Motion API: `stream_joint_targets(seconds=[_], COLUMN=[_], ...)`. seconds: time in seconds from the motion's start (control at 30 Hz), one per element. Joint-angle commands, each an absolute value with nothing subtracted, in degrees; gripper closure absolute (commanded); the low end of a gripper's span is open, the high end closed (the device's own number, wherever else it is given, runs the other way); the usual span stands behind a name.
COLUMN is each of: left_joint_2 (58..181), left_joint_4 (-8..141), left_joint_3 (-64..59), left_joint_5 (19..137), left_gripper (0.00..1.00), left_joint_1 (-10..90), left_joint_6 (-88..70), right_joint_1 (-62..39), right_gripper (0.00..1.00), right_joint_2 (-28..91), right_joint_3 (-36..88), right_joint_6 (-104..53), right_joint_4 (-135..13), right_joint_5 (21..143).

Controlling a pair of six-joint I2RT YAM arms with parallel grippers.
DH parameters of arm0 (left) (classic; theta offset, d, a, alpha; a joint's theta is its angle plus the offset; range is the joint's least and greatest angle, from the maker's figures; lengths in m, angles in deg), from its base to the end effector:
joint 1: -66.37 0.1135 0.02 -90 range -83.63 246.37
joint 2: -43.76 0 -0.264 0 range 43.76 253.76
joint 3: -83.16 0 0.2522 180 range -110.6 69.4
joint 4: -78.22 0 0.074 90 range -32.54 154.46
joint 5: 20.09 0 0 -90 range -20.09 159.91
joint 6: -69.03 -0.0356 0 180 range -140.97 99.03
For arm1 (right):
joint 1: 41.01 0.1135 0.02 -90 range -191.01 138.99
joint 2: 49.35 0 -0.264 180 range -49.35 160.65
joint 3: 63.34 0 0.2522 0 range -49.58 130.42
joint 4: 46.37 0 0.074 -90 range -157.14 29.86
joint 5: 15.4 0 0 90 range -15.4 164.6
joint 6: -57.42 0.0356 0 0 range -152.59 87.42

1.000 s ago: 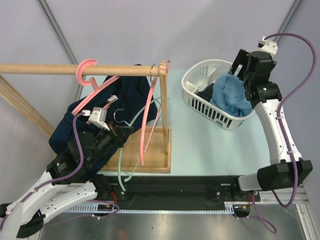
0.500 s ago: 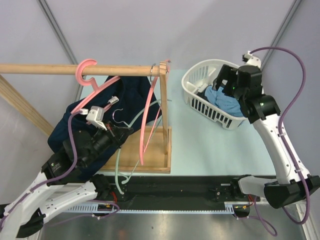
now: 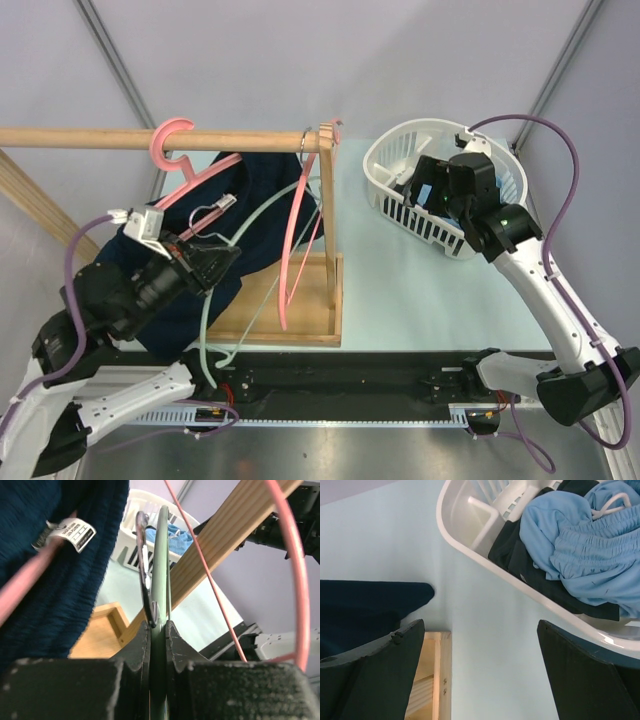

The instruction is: Remove the shorts from the hanger

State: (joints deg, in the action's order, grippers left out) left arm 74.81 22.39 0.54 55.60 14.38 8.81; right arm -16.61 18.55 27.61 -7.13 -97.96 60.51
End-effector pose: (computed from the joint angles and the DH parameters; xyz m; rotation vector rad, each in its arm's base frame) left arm 0.0431 -0.0409 0.4392 0.1336 1.7132 -0.8751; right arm 0.2295 0.0946 0.4050 0.1701 2.0578 0.2851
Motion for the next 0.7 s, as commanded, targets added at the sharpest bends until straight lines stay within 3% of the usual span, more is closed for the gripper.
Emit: stream_joint_targets(seconds=[0.0, 0.3, 0.43, 0.67], left_joint_2=[78.8, 95.2, 100.4, 104.1], left_joint_4=[21.0, 7.9, 6.7, 12.8], left_joint_3=[-10.9, -38.2, -42.7, -44.2], left_joint_5=[55.5, 47.7, 45.4, 51.1], left_gripper=[1.00, 1.00, 1.00, 1.00], left_joint_1=[14.3, 14.3, 14.3, 14.3], left_joint_6=[-0.3, -17.3, -20.4, -20.0], right_joint_1=[-16.3, -16.3, -16.4, -16.4], right_gripper=[0.00, 0.00, 0.00, 0.00], right_joint_2=[16.7, 14.8, 14.2, 13.9], right_joint_3=[26.8, 25.5, 25.1, 24.5], right_joint_6=[-6.1, -6.5, -6.5, -6.3], right_joint_4=[-96.3, -97.1, -97.1, -97.6], right_joint_5=[59.7, 58.7, 59.0, 59.6])
